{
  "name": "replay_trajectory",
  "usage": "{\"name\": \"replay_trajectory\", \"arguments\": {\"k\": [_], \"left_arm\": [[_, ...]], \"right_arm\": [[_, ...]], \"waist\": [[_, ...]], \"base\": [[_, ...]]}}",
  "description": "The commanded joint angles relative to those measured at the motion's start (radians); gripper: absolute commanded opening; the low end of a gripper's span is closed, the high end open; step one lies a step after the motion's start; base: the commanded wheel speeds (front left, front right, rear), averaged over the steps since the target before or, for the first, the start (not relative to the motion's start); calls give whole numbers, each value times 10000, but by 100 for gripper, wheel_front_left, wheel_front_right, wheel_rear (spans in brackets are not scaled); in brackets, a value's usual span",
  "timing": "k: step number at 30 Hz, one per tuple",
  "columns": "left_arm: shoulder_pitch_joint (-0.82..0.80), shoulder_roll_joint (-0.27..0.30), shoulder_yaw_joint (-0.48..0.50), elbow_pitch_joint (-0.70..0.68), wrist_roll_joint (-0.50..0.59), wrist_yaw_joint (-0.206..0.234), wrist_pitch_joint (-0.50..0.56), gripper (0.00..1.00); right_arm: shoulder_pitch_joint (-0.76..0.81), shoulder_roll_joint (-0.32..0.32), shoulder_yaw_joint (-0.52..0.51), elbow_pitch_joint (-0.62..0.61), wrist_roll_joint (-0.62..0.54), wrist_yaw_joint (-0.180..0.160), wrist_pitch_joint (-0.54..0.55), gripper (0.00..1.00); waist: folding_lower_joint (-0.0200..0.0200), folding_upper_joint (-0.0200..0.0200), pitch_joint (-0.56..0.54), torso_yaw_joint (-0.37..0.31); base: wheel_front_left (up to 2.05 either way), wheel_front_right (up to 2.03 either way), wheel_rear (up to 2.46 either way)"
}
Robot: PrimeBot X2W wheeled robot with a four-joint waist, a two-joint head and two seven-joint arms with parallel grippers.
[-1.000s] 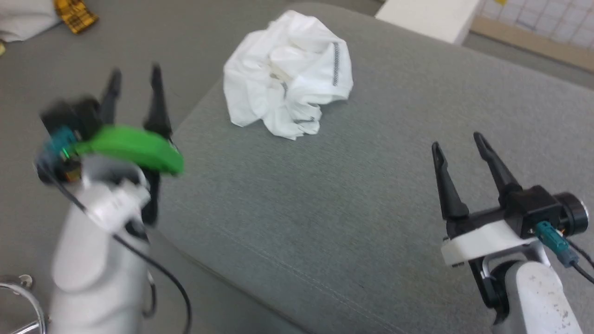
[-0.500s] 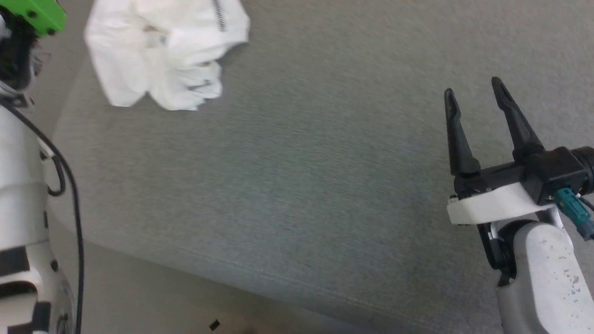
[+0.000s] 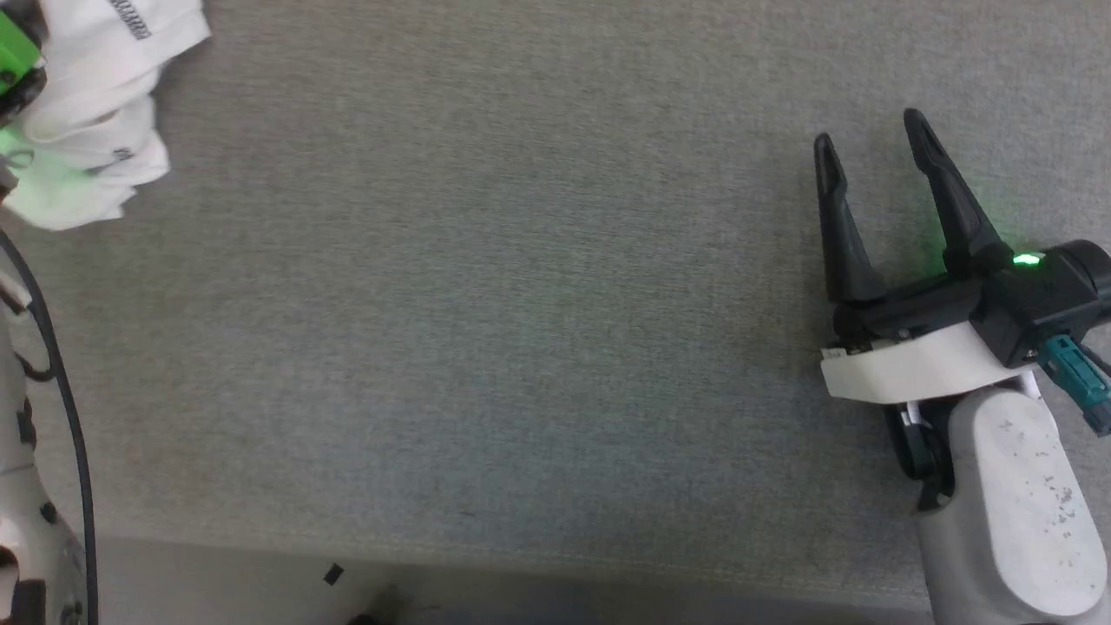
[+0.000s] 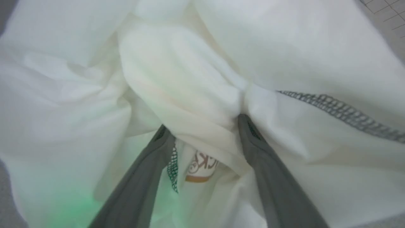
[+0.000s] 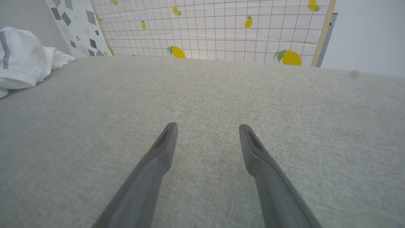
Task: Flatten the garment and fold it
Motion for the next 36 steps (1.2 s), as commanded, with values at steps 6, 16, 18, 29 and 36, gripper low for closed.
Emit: {"name": "replay_trajectory", "arguments": {"k": [6, 16, 18, 29, 36], "left_arm": [[970, 114, -83, -405, -207, 221, 970, 25], [774, 878, -6, -1421, 1328, -1006, -4479, 0], [584, 995, -192, -1300, 1754, -1230, -5712, 0], [-605, 823, -1918, -829, 2811, -2388, -7853, 0], [-1376, -91, -2793, -788, 2554, -2912, -7858, 0]], "right_arm": [[-139, -10, -44, 320, 28, -19, -127, 100], [204, -10, -89, 881, 185, -19, -246, 100], [392, -10, -116, 1043, 272, -19, -273, 100], [1865, -10, -514, 1470, 668, -19, -318, 100], [2503, -10, -604, 1350, 748, -19, -135, 100]], "waist": [[-3, 0, 338, -416], [-3, 0, -1616, -66], [-3, 0, -2249, -30], [-3, 0, -5264, -360], [-3, 0, -6138, -1123]], "base": [[0, 0, 0], [0, 0, 0], [0, 0, 0], [0, 0, 0], [0, 0, 0]]}}
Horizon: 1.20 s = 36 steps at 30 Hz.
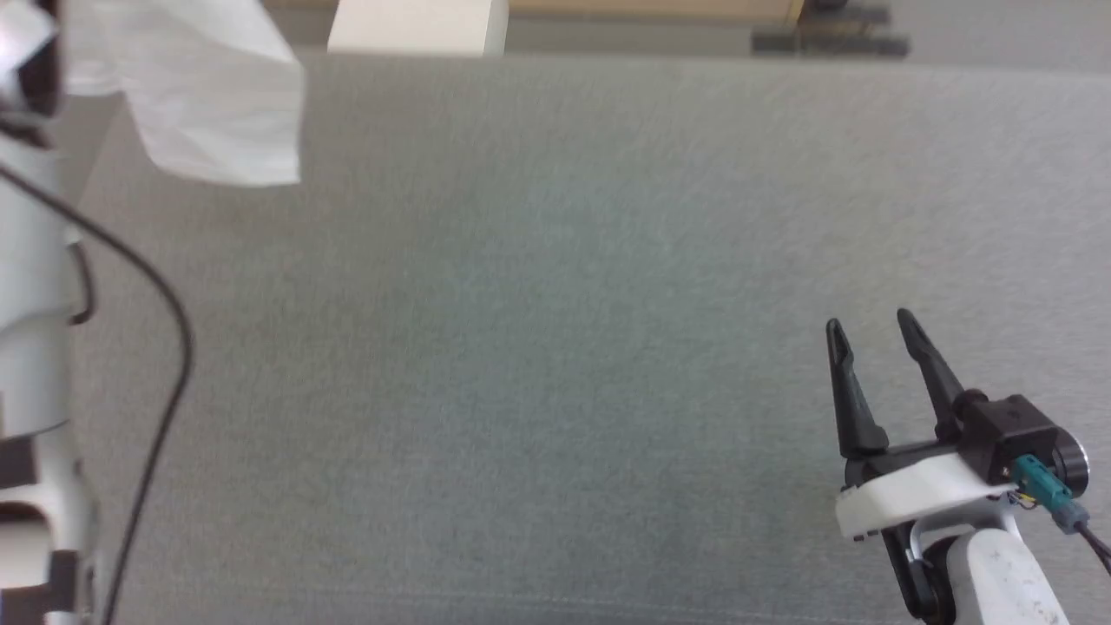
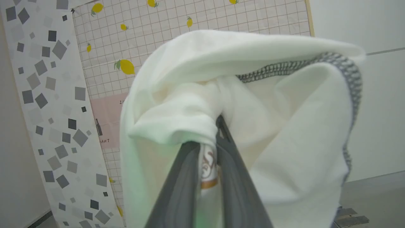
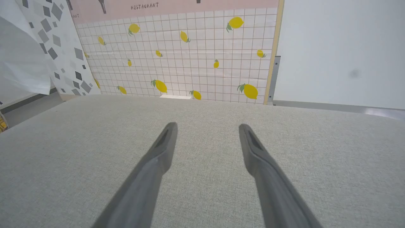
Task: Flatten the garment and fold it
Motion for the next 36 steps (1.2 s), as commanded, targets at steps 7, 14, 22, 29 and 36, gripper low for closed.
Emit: {"name": "replay_trajectory", "arguments": {"k": [7, 14, 22, 29, 36], "left_arm": [[-530, -1193, -803, 43, -478, -313, -8, 0], [-360, -2676, -1661, 254, -1064, -467, -165, 0], [248, -3490, -2552, 972, -1804, -325, -725, 0], [1280, -3556, -3630, 3064, -1941, 142, -370, 0], [2157, -3561, -4457, 5514, -2141, 70, 1891, 0]], "right_arm": [[365, -8, 149, -282, 101, -19, 240, 100], [417, -8, 66, -513, 31, -19, 406, 100], [225, -8, 163, -669, 133, -19, 418, 100], [-62, -8, 280, -579, 393, -19, 265, 100], [-286, -8, 312, -381, 596, -19, 73, 100]], "waist": [[1, -1, -1317, -1649], [1, -1, -1150, -2458], [1, -1, -514, -3185], [1, -1, 192, -3635], [1, -1, 686, -3764]], "base": [[0, 0, 0], [0, 0, 0], [0, 0, 0], [0, 0, 0], [0, 0, 0]]}}
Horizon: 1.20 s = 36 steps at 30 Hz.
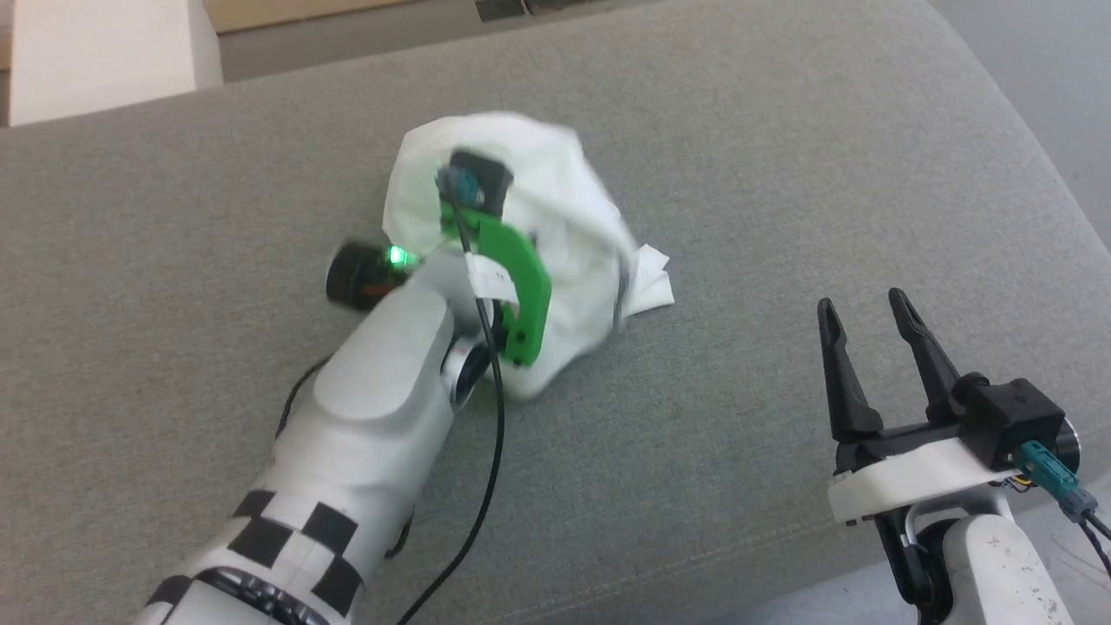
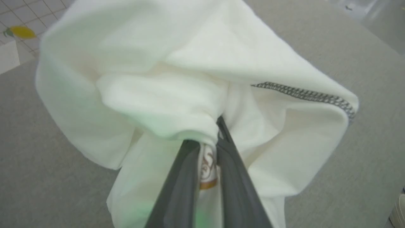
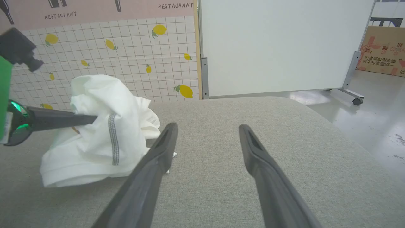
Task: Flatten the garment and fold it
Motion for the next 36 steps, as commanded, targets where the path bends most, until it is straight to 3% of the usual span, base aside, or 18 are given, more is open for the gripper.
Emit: {"name": "replay_trajectory", "arguments": {"k": [1, 6, 7, 8, 9, 14, 18, 23, 30, 36], "left_arm": [[185, 11, -69, 289, -200, -56, 419, 0], [368, 10, -216, 1059, -474, -112, 1654, 0], [359, 9, -196, 1094, -513, -62, 1698, 9], [343, 9, -159, 1060, -549, -43, 1624, 71], [314, 10, -71, 954, -594, 19, 1369, 100], [330, 97, 323, 266, -691, 171, -371, 100], [737, 241, 781, -766, -824, 101, -2486, 100], [1790, 751, 1369, -2005, -791, 488, -4515, 100], [4013, 1560, 2696, -4860, -212, 960, -4981, 100], [6153, 1609, 3893, -6746, 617, 904, -4986, 100]], "right_arm": [[-148, -1, 16, 57, 83, -17, -109, 100], [-256, -1, 52, 214, 145, -17, -197, 100], [-273, -1, 63, 234, 147, -17, -211, 100], [-289, -1, 70, 251, 150, -17, -222, 100], [-304, -1, 72, 269, 142, -17, -234, 100], [-263, -1, -29, 330, 35, -17, -268, 100], [-140, -1, -127, 303, -140, -17, -237, 100], [70, -1, -384, 64, -363, -17, -65, 100], [458, -1, -771, -453, -658, -17, 298, 100], [672, -1, -928, -782, -793, -17, 562, 100]], "waist": [[1, -1, 281, -135], [1, -1, 364, 15], [1, -1, 357, 71], [1, -1, 346, 115], [1, -1, 318, 188], [1, -1, 45, 588], [1, -1, -332, 982], [1, -1, -752, 1474], [1, -1, -1151, 2137], [1, -1, -1315, 2430]], "base": [[0, 0, 0], [0, 0, 0], [0, 0, 0], [0, 0, 0], [0, 0, 0], [0, 0, 0], [0, 0, 0], [0, 0, 0], [0, 0, 0], [0, 0, 0]]}}
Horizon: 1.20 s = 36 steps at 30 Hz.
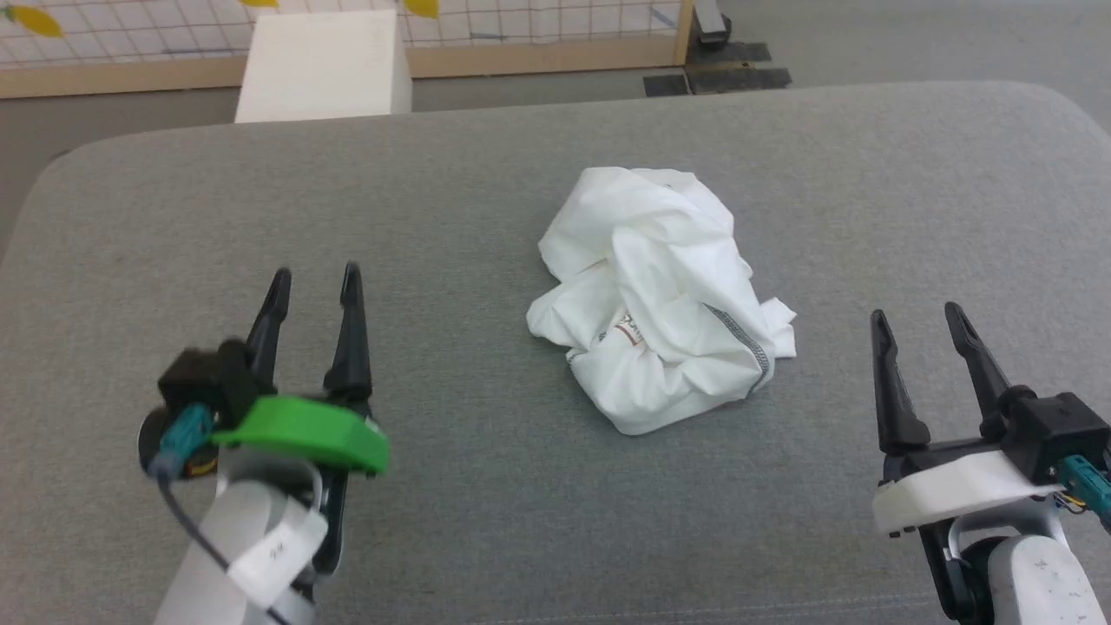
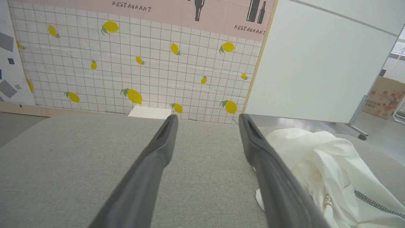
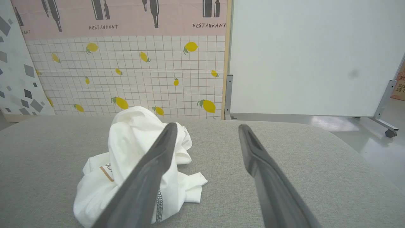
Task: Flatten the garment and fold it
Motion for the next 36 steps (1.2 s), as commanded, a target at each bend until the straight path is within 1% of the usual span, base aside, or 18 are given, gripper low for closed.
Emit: {"name": "replay_trajectory", "arguments": {"k": [1, 6, 10, 18, 19, 22, 26, 31, 33, 34, 36], "left_arm": [[402, -50, 155, -238, 282, -80, -45, 100], [1545, -330, 739, -925, 896, -343, -46, 100], [2089, -600, 989, -1096, 1288, -510, -46, 100], [2257, -1060, 1373, -1198, 1753, -794, -46, 100], [2114, -1149, 1352, -1179, 1908, -906, -47, 100], [1672, -1244, 1033, -913, 2063, -1095, -47, 100], [677, -1433, 193, -23, 2060, -1306, 168, 100], [-903, -1602, -1154, 1510, 1690, -1446, 1325, 100], [-1467, -1619, -1721, 2105, 1349, -1467, 1857, 100], [-1689, -1621, -1996, 2334, 1133, -1436, 2088, 100], [-2135, -1624, -2547, 2797, 615, -1231, 2598, 100]], "right_arm": [[159, -3, -23, -81, -86, -17, 53, 100], [303, -3, 42, -199, -111, -17, 216, 100], [369, -3, 81, -238, -104, -17, 298, 100], [376, -3, 107, -333, -110, -17, 384, 100], [362, -3, 125, -360, -96, -17, 407, 100], [330, -3, 119, -396, -62, -17, 400, 100], [241, -3, 125, -400, 7, -17, 364, 100], [117, -3, 248, -292, 130, -17, 276, 100], [40, -3, 326, -223, 179, -17, 234, 100], [1, -3, 372, -183, 199, -17, 212, 100], [-83, -3, 459, -101, 246, -17, 167, 100]], "waist": [[0, 0, -192, 233], [0, 0, -273, 323], [0, 0, -266, 371], [0, 0, -180, 414], [0, 0, -129, 407], [0, 0, -18, 403], [0, 0, 178, 370], [0, 0, 448, 202], [0, 0, 562, 80], [0, 0, 603, 13], [0, 0, 706, -143]], "base": [[0, 0, 0], [0, 0, 0], [0, 0, 0], [0, 0, 0], [0, 0, 0], [0, 0, 0], [0, 0, 0], [0, 0, 0], [0, 0, 0], [0, 0, 0], [0, 0, 0]]}}
